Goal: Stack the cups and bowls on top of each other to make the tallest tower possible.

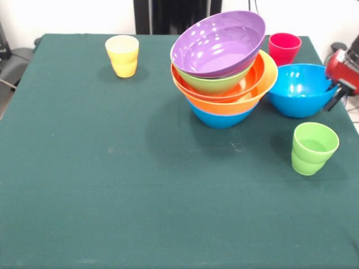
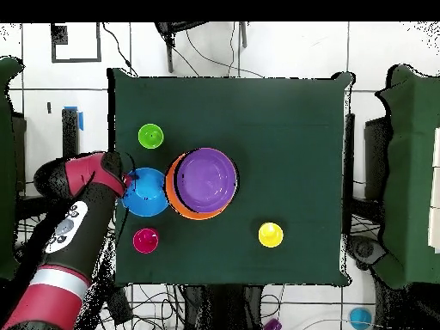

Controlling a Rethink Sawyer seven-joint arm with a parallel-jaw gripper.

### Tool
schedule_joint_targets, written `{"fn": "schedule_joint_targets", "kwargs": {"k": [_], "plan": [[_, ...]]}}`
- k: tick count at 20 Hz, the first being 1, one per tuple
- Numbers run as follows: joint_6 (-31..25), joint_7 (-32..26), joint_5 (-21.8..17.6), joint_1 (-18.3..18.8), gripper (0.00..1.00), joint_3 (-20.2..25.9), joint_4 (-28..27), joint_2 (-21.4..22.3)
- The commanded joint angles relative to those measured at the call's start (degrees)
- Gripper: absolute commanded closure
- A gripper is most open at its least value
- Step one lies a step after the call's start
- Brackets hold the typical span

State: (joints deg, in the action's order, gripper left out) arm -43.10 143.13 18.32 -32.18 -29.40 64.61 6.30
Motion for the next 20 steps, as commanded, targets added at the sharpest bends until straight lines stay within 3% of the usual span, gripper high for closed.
{"fn": "schedule_joint_targets", "kwargs": {"k": [1,6,13,20], "plan": [[-7.12,7.53,1.46,0.79,1.0,3.62,4.57,10.78],[-8.28,5.08,0.78,1.62,1.0,4.58,7.61,15.28],[-7.5,1.72,-0.81,3.9,1.0,5.96,10.24,18.03],[-6.25,0.89,-2.09,5.52,1.0,6.78,10.68,18.08]]}}
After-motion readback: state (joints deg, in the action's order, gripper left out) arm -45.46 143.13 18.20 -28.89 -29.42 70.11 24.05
